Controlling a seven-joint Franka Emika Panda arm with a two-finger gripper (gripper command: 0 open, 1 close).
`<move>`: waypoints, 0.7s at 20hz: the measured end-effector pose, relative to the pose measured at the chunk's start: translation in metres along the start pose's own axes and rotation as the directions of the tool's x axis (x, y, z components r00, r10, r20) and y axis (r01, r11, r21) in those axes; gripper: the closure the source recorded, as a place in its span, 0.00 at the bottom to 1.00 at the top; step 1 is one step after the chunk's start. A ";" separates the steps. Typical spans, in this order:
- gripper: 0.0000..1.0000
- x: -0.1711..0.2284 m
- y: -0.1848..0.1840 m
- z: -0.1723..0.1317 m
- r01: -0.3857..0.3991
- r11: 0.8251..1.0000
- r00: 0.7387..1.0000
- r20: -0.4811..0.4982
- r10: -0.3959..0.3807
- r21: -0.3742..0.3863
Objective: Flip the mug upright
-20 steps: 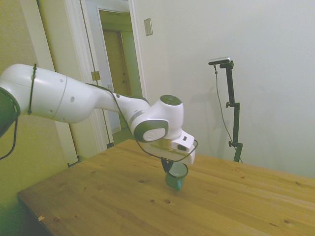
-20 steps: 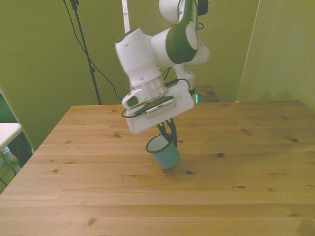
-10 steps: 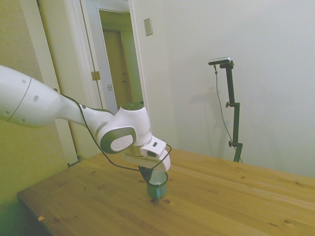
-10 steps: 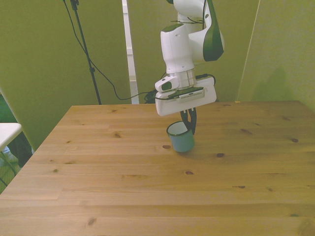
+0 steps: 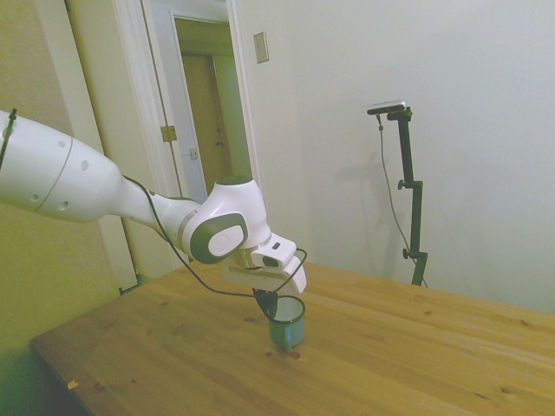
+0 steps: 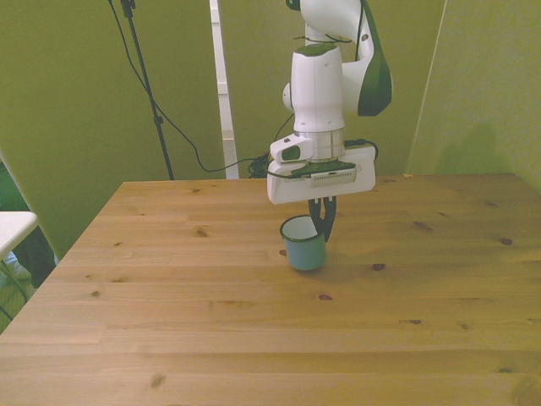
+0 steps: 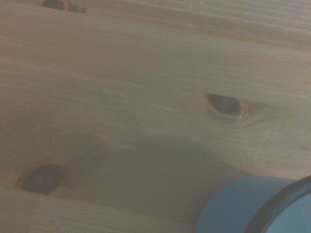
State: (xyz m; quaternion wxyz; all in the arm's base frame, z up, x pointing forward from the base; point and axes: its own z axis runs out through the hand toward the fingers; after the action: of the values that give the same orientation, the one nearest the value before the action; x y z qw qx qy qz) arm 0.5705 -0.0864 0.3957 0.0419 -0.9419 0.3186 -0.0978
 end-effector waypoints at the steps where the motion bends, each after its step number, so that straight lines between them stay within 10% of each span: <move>1: 1.00 0.002 -0.003 0.004 -0.001 1.000 1.000 -0.001 0.001 -0.012; 4: 1.00 0.005 -0.010 0.011 -0.003 1.000 1.000 0.008 0.004 -0.030; 5: 0.00 0.007 -0.011 0.012 -0.009 0.999 1.000 0.010 0.009 -0.032; 14: 0.00 0.009 -0.016 0.009 -0.022 0.999 0.999 0.026 0.023 -0.041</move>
State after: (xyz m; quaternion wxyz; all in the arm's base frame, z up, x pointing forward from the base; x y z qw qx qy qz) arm 0.5890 -0.0789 0.3904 0.0279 -0.9402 0.3304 -0.0784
